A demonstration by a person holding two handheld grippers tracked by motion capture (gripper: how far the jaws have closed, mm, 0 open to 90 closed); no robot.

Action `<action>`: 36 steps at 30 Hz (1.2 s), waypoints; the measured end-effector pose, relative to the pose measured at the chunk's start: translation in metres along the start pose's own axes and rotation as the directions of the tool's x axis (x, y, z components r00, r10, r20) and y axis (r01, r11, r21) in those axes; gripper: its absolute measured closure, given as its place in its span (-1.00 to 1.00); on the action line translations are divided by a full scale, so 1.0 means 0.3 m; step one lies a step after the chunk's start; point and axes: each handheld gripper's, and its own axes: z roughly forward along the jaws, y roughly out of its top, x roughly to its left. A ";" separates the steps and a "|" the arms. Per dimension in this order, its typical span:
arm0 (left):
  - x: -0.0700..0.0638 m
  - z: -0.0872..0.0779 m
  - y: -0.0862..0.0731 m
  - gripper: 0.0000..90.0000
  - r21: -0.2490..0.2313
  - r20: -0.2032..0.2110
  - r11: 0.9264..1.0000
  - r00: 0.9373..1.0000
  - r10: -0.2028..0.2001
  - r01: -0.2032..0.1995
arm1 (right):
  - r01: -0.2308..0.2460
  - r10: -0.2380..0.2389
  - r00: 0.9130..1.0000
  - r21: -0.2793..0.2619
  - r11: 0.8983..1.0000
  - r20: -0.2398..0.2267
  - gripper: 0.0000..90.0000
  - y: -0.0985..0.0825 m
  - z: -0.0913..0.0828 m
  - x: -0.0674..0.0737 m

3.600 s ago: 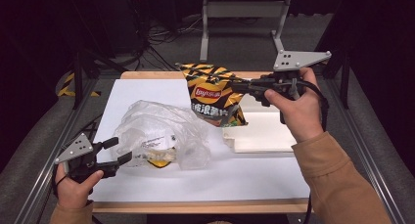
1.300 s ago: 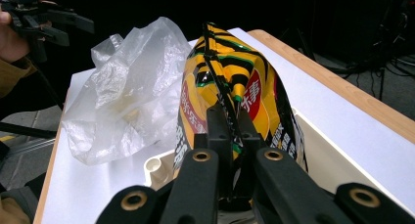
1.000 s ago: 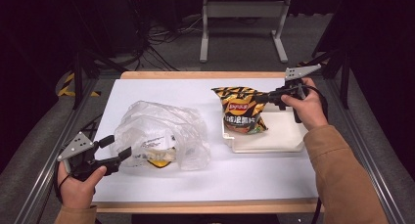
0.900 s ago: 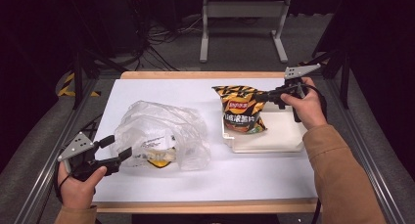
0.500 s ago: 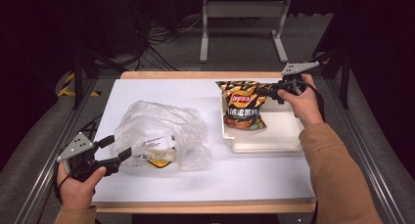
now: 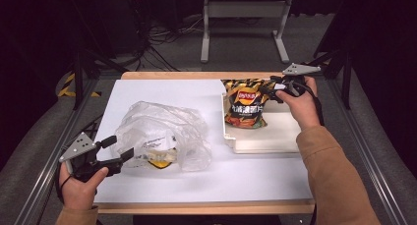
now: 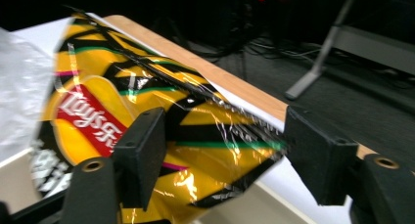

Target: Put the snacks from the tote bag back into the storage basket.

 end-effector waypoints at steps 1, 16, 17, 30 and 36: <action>-0.002 0.002 0.002 -0.51 0.001 0.002 1.000 1.000 0.003 -0.003 | 0.002 -0.002 1.000 0.000 1.000 0.020 -0.31 -0.004 0.003 0.002; -0.004 0.008 0.006 -0.51 0.001 0.011 1.000 1.000 0.009 -0.009 | -0.036 0.040 0.994 -0.040 0.999 0.099 -0.37 -0.014 0.004 0.022; -0.005 0.008 0.007 -0.51 0.000 0.011 1.000 1.000 0.013 -0.013 | -0.042 0.046 0.995 -0.046 0.998 0.091 -0.37 -0.014 -0.005 0.022; -0.012 0.028 0.019 -0.51 -0.002 0.026 1.000 0.999 0.020 -0.020 | -0.056 0.058 0.998 -0.125 0.991 0.012 -0.49 -0.007 -0.123 0.044; -0.015 0.031 0.024 -0.52 0.001 0.032 1.000 0.999 0.021 -0.021 | -0.035 0.032 0.999 -0.145 0.989 -0.021 -0.52 0.006 -0.180 0.080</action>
